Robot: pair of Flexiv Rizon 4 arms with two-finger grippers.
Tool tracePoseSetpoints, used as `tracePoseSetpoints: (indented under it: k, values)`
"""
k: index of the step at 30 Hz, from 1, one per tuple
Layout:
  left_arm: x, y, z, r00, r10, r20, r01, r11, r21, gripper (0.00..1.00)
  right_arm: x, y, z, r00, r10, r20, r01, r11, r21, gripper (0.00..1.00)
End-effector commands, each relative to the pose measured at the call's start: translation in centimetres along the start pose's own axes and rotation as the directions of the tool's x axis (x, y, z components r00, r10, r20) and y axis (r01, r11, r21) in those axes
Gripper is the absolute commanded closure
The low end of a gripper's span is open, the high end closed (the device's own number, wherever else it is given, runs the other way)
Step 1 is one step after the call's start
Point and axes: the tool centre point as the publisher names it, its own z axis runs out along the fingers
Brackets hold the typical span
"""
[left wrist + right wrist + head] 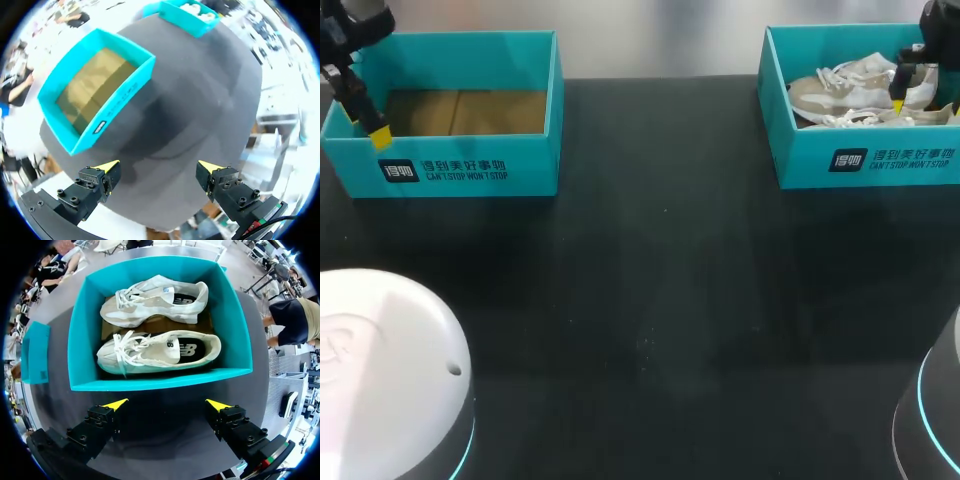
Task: Take the shoe out of the shoebox, open the shoe tongue, remove and reinsert the insole, then place the shoe into the shoebox
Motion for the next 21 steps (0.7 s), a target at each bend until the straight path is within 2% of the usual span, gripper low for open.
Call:
tracePoseSetpoints:
  k: [1,8,13,17,21]
  values:
    - [-1.0,-1.0,-0.4,0.867,-0.498,-0.008,0.494,0.861,-0.117,0.00,0.1,-0.6,0.3,1.000,-0.004,0.001,0.004,1.000,-0.016,0.00]
    - [-1.9,-1.2,0.1,0.782,-0.620,0.060,0.623,0.780,-0.062,0.00,0.2,-1.4,0.5,1.000,-0.003,-0.003,0.003,1.000,-0.030,0.00]
    - [-2.2,-0.8,0.7,0.682,-0.718,0.140,0.721,0.692,0.036,0.00,0.3,-2.0,1.3,1.000,-0.011,-0.003,0.011,1.000,-0.024,0.00]
    - [-2.8,-0.2,1.4,0.645,-0.750,0.146,0.751,0.658,0.063,0.00,0.6,-2.5,1.8,1.000,-0.030,0.003,0.030,0.999,-0.017,0.00]
    - [-3.4,0.5,1.9,0.589,-0.792,0.161,0.784,0.608,0.124,0.00,1.1,-3.0,1.9,0.999,-0.053,0.004,0.053,0.998,-0.023,0.00]
